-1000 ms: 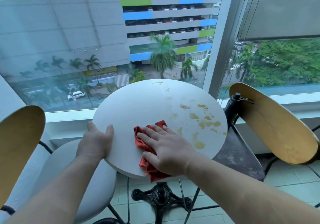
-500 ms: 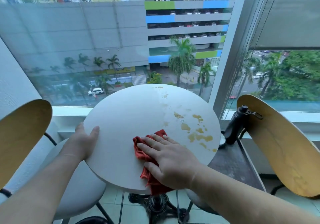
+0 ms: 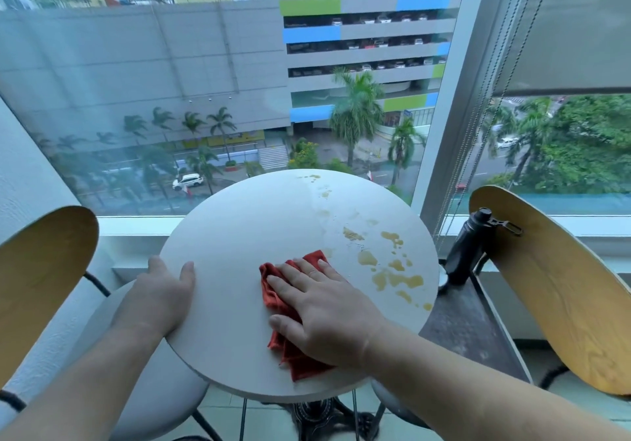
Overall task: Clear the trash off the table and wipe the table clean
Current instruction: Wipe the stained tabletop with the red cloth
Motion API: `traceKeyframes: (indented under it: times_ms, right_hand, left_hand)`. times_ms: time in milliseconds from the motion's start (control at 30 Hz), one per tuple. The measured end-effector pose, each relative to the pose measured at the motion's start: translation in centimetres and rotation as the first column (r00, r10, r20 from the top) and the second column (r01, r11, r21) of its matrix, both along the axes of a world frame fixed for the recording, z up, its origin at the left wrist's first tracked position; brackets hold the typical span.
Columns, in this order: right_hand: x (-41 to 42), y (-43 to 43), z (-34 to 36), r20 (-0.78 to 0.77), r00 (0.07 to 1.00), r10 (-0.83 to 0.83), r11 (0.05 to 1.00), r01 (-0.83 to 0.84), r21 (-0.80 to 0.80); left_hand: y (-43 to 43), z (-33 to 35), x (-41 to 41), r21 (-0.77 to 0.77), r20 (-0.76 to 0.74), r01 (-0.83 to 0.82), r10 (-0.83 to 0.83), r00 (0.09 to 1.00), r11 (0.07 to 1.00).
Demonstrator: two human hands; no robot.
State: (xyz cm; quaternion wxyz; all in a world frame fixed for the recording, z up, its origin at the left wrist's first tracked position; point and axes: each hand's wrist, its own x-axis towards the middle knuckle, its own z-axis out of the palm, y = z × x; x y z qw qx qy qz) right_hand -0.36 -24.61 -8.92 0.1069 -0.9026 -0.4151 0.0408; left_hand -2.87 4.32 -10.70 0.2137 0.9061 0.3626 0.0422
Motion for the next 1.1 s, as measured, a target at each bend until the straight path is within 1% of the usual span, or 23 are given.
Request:
traceKeyframes:
  times_ms: [67,100,133,167,200,233,267,300,333,367,400,467,500,533,633,733,833,933,1033,1100]
  right_hand:
    - [0.2,-0.3,0.5,-0.033,0.999,-0.001,0.999,0.003,0.054]
    - [0.3,-0.4,0.9,-0.067,0.998,-0.002,0.993,0.009,0.118]
    - [0.5,-0.5,1.3,-0.113,0.994,-0.006,0.976,0.03,0.216]
    - [0.9,-0.7,1.9,-0.157,0.987,-0.017,0.942,0.069,0.33]
    - [1.6,-1.1,2.3,-0.186,0.981,-0.044,0.892,0.123,0.436]
    - [2.6,-1.7,2.6,-0.191,0.977,-0.097,0.839,0.184,0.512]
    - [4.1,-2.5,2.6,-0.18,0.968,-0.177,0.801,0.248,0.545]
    - [5.9,-3.4,2.7,-0.159,0.95,-0.268,0.78,0.311,0.542]
    - [7.9,-4.4,2.5,-0.136,0.924,-0.357,0.767,0.373,0.522]
    - [10.0,-5.5,2.4,-0.12,0.891,-0.437,0.753,0.436,0.492]
    - [12.1,-6.6,2.3,-0.113,0.852,-0.512,0.736,0.503,0.453]
    - [15.7,-8.4,2.2,-0.111,0.771,-0.627,0.701,0.62,0.353]
    - [17.1,-9.1,2.3,-0.108,0.743,-0.661,0.692,0.658,0.297]
    - [18.2,-9.6,2.2,-0.111,0.725,-0.68,0.69,0.684,0.238]
    - [20.6,-10.4,1.7,-0.182,0.684,-0.706,0.676,0.728,0.115]
    - [21.9,-10.7,0.2,-0.23,0.67,-0.706,0.681,0.731,0.038]
    - [22.2,-10.8,-0.9,-0.223,0.673,-0.705,0.679,0.731,0.062]
    - [22.4,-10.8,-1.3,-0.199,0.683,-0.702,0.686,0.725,0.069]
    - [23.0,-11.0,-1.7,-0.181,0.677,-0.713,0.678,0.732,0.067]
    - [23.3,-11.1,-1.8,-0.16,0.674,-0.721,0.674,0.736,0.066]
  left_hand:
    - [-1.1,0.6,0.1,0.114,-0.025,0.043,-0.041,0.999,0.992]
    - [-1.9,0.9,0.2,0.178,-0.034,0.098,-0.094,0.995,0.979]
    - [-2.9,1.2,0.2,0.229,-0.033,0.156,-0.152,0.988,0.961]
    - [-4.3,1.6,0.1,0.245,0.002,0.219,-0.227,0.974,0.944]
    - [-6.0,2.0,-0.2,0.23,0.076,0.288,-0.312,0.947,0.929]
    - [-8.0,2.3,-0.7,0.212,0.164,0.366,-0.402,0.901,0.906]
    - [-10.3,2.8,-1.3,0.206,0.238,0.435,-0.476,0.846,0.876]
    - [-12.6,3.5,-1.9,0.207,0.276,0.501,-0.541,0.794,0.841]
    - [-14.7,4.0,-2.6,0.21,0.257,0.556,-0.594,0.762,0.804]
    - [-16.6,4.3,-3.1,0.209,0.183,0.599,-0.633,0.752,0.773]
    - [-18.1,4.4,-3.4,0.205,0.08,0.622,-0.646,0.759,0.756]
    - [-19.8,3.5,-3.2,0.197,-0.096,0.622,-0.616,0.782,0.758]
    - [-20.3,2.9,-2.7,0.2,-0.153,0.607,-0.587,0.795,0.77]
    - [-20.4,2.3,-2.3,0.196,-0.18,0.598,-0.571,0.801,0.777]
    - [-19.7,1.1,-0.8,0.263,-0.098,0.572,-0.568,0.817,0.777]
    - [-18.7,1.1,1.4,0.255,-0.141,0.591,-0.576,0.805,0.765]
    - [-17.6,1.6,5.1,0.285,-0.146,0.615,-0.601,0.786,0.735]
    - [-17.1,1.7,9.5,0.267,-0.101,0.642,-0.641,0.761,0.719]
    - [-18.2,1.7,12.7,0.248,-0.063,0.697,-0.707,0.704,0.673]
    - [-19.4,1.6,13.5,0.26,-0.078,0.738,-0.748,0.659,0.622]
